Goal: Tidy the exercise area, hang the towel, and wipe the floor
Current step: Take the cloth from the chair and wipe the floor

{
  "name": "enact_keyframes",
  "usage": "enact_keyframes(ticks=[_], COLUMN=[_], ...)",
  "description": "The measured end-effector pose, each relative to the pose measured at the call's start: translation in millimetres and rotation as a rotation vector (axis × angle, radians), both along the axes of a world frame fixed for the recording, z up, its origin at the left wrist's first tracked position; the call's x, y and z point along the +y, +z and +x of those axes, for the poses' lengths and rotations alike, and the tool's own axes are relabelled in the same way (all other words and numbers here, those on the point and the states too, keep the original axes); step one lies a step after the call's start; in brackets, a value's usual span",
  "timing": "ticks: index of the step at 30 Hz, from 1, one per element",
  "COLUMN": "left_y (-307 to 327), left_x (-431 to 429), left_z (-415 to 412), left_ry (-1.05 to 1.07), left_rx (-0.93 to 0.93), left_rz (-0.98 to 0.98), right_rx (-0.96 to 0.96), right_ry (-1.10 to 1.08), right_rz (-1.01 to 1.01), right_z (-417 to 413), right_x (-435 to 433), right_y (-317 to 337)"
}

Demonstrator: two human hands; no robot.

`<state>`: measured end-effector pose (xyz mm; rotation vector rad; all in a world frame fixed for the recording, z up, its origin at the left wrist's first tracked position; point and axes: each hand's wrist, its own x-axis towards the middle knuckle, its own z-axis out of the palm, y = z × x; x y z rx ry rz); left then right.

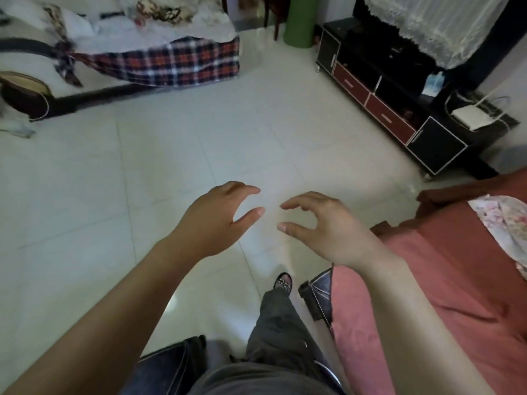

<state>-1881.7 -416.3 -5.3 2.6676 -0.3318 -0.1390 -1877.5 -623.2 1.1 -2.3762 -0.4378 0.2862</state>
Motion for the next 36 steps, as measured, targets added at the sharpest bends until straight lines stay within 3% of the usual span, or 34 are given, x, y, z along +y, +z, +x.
enact_keyframes(ticks=[7,14,27,36], left_y=[-3,17,2,-4], left_x=[-14,-73,-203,-245], left_z=[133,297,519,748], left_ry=[-0.035,-0.189,-0.381,-0.331], left_rx=[-0.018,-0.006,0.051,0.086], left_rz=[0.041,0.098,-0.001,0.027], right_rx=[-0.002,0.010,0.094,0.185], right_ry=[-0.013,-0.174,-0.385,-0.267], right_rz=[0.008,-0.008,-0.039,-0.138], right_z=[130,270,431,673], right_x=[-17,-83,-200,-247], right_y=[-13,0,0,17])
